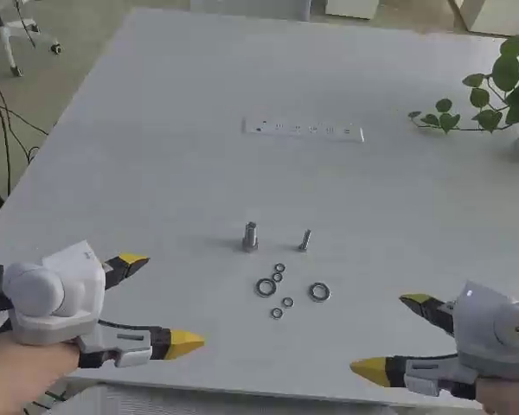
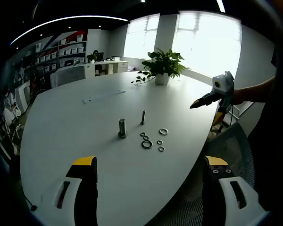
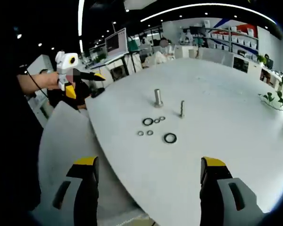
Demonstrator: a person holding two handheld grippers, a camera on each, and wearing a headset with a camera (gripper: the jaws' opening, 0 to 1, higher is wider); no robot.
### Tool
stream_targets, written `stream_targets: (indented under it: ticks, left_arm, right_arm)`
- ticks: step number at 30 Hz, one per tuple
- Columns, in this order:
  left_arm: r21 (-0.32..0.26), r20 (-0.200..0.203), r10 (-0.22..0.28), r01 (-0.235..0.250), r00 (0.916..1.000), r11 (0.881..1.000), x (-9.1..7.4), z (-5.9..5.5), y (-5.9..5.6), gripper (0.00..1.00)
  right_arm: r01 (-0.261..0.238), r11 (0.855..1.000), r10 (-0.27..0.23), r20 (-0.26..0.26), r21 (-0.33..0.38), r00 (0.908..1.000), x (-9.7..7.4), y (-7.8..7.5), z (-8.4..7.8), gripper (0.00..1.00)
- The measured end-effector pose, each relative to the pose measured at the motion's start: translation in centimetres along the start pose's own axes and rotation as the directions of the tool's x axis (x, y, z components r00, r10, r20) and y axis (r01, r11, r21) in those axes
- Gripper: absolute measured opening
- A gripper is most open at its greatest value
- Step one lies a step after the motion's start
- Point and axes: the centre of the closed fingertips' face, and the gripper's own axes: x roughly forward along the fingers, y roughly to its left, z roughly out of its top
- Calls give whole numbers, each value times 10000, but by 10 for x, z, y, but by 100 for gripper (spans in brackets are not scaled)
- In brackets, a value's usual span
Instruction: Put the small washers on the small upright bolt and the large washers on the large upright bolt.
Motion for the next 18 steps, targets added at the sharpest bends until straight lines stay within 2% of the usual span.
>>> stream_targets:
  ticks: [2,4,5,6,8,10,13,18]
  left_arm:
    - [58,154,56,-57,9999,10000,-1,6,0,94]
    - [125,175,161,-163,9997,9998,-2,7,1,94]
    - [0,239,195,-195,9995,9998,-3,8,2,95]
    - [-95,262,218,-215,9994,9997,-3,7,2,95]
    - [-147,197,249,-247,9995,9996,-3,5,3,95]
    - [-113,123,283,-282,9995,9995,-4,4,3,95]
    - [-249,310,298,-290,9991,9993,-5,8,3,95]
    - [-238,222,479,-474,9986,9986,-4,4,10,94]
  right_arm:
    - [245,9995,-247,127,207,9996,-4,-5,0,88]
    - [177,9982,-202,433,570,9989,-7,-3,3,88]
    - [138,9987,-162,469,500,9988,-6,-2,2,89]
    - [140,9993,-156,447,356,9989,-6,-2,1,89]
    - [241,9997,-242,-145,-70,9996,-6,-4,-9,89]
    - [221,9997,-221,-29,-60,9998,-8,-1,-8,88]
    - [234,9991,-245,303,359,9992,-16,0,-8,88]
    - [280,9980,-295,263,568,9992,-23,-4,-18,88]
